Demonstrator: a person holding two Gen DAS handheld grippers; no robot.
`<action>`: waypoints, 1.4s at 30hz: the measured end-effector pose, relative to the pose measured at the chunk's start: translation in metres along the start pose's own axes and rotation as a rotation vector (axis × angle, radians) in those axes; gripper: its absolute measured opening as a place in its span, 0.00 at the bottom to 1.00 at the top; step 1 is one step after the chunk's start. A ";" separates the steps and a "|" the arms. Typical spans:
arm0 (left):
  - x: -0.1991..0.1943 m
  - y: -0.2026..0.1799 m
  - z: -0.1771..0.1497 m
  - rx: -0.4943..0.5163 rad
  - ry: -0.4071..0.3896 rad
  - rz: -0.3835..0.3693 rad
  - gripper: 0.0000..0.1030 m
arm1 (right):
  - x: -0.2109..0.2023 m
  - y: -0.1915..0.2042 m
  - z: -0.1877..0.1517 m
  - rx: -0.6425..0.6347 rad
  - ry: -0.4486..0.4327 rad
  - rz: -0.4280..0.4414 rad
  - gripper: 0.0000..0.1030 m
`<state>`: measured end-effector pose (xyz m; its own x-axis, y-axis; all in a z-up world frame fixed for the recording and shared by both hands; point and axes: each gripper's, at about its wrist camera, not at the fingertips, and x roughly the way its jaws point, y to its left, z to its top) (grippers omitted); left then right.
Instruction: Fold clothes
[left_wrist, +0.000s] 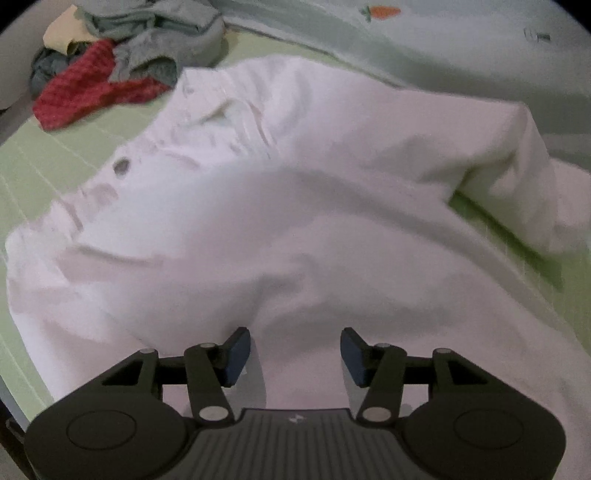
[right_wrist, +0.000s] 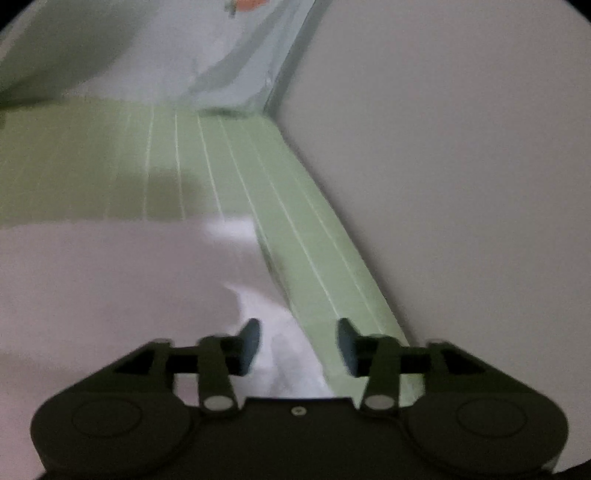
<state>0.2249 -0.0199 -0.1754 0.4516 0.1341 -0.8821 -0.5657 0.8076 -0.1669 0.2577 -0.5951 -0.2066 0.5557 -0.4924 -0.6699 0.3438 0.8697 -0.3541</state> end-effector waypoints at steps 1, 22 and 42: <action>-0.002 0.003 0.006 -0.004 -0.007 -0.005 0.54 | -0.002 0.004 0.006 0.041 -0.003 0.023 0.51; 0.086 0.010 0.131 -0.006 -0.075 0.088 0.66 | 0.024 0.223 0.124 0.599 0.159 0.850 0.48; 0.097 -0.009 0.127 0.062 -0.107 0.191 0.73 | -0.051 0.210 0.162 0.204 -0.071 0.665 0.00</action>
<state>0.3613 0.0584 -0.2032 0.4129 0.3455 -0.8427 -0.6059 0.7950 0.0290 0.4239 -0.3927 -0.1409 0.7436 0.1349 -0.6549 0.0452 0.9670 0.2506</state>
